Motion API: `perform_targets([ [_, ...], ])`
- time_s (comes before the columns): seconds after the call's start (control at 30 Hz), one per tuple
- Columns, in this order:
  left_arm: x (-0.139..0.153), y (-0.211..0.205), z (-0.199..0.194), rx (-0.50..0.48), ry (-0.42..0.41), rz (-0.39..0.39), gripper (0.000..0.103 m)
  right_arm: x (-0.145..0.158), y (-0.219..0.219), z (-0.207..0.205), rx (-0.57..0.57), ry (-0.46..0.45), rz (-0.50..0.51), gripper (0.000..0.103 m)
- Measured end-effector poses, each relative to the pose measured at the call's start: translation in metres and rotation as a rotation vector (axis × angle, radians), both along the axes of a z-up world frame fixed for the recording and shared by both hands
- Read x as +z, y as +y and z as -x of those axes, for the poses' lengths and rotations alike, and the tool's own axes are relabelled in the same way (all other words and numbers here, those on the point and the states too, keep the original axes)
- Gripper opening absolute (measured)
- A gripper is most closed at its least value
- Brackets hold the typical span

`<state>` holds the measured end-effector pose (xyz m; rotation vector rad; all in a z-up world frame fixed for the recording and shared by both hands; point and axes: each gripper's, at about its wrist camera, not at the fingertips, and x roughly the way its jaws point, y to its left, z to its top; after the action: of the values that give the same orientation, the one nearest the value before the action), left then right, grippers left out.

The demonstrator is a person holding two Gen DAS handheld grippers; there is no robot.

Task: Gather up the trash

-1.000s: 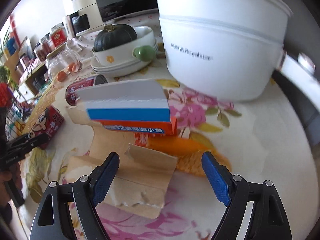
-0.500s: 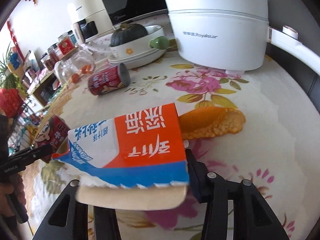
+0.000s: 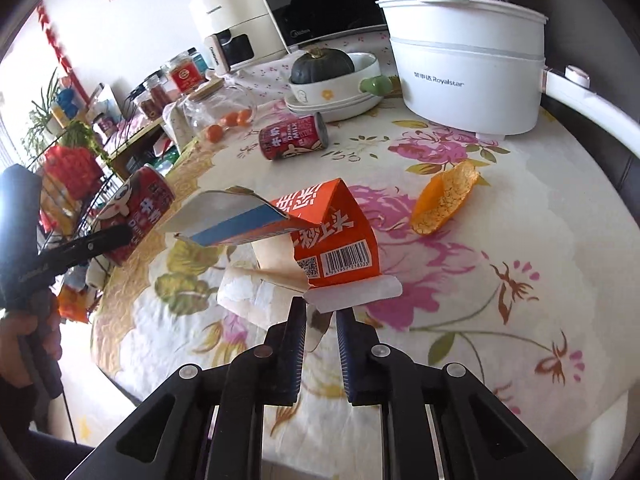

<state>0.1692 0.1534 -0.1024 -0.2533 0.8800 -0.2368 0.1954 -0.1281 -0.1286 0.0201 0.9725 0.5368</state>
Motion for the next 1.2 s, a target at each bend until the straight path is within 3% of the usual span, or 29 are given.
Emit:
perform_targets([
  [0.07,0.005,-0.004,0.008,0.000,0.000,-0.001,0.054,0.008,-0.006,0.009,-0.004,-0.014,0.007,0.015],
  [0.1,0.008,-0.006,0.013,-0.001,-0.001,-0.002,0.054,0.013,-0.009,0.013,-0.011,-0.020,0.010,0.001],
  [0.33,0.018,-0.024,0.035,0.007,0.012,0.005,0.054,0.036,-0.028,0.034,-0.049,-0.061,0.073,0.002],
  [0.43,0.019,-0.024,0.042,0.055,0.026,0.017,0.054,0.036,-0.025,0.041,-0.018,-0.050,0.071,0.014],
  [0.47,0.019,-0.024,0.045,0.066,0.026,0.014,0.054,0.034,-0.022,0.042,-0.007,-0.048,0.078,0.033],
  [0.5,0.020,-0.024,0.047,0.076,0.023,0.008,0.054,0.031,-0.020,0.043,-0.007,-0.047,0.082,0.059],
  [0.53,0.020,-0.024,0.049,0.083,0.019,-0.005,0.054,0.028,-0.017,0.041,-0.013,-0.035,0.069,0.068],
  [0.63,0.020,-0.020,0.054,0.104,0.013,-0.035,0.054,0.018,-0.006,0.031,-0.011,0.040,-0.006,0.070],
  [0.77,0.013,-0.011,0.054,0.133,0.042,-0.020,0.054,0.003,0.013,0.015,-0.002,0.107,-0.052,0.078],
  [0.93,0.006,-0.008,0.051,0.131,0.065,-0.015,0.054,-0.026,0.026,-0.009,-0.054,0.179,-0.108,0.080],
  [1.07,0.003,-0.008,0.049,0.128,0.071,-0.027,0.054,-0.043,0.052,-0.010,0.013,0.169,-0.048,0.079],
  [1.13,0.001,-0.008,0.049,0.127,0.076,-0.032,0.054,-0.050,0.063,-0.006,0.039,0.149,-0.009,0.074],
  [1.2,0.001,-0.006,0.049,0.129,0.080,-0.034,0.054,-0.050,0.070,0.000,0.068,0.101,0.032,0.051],
])
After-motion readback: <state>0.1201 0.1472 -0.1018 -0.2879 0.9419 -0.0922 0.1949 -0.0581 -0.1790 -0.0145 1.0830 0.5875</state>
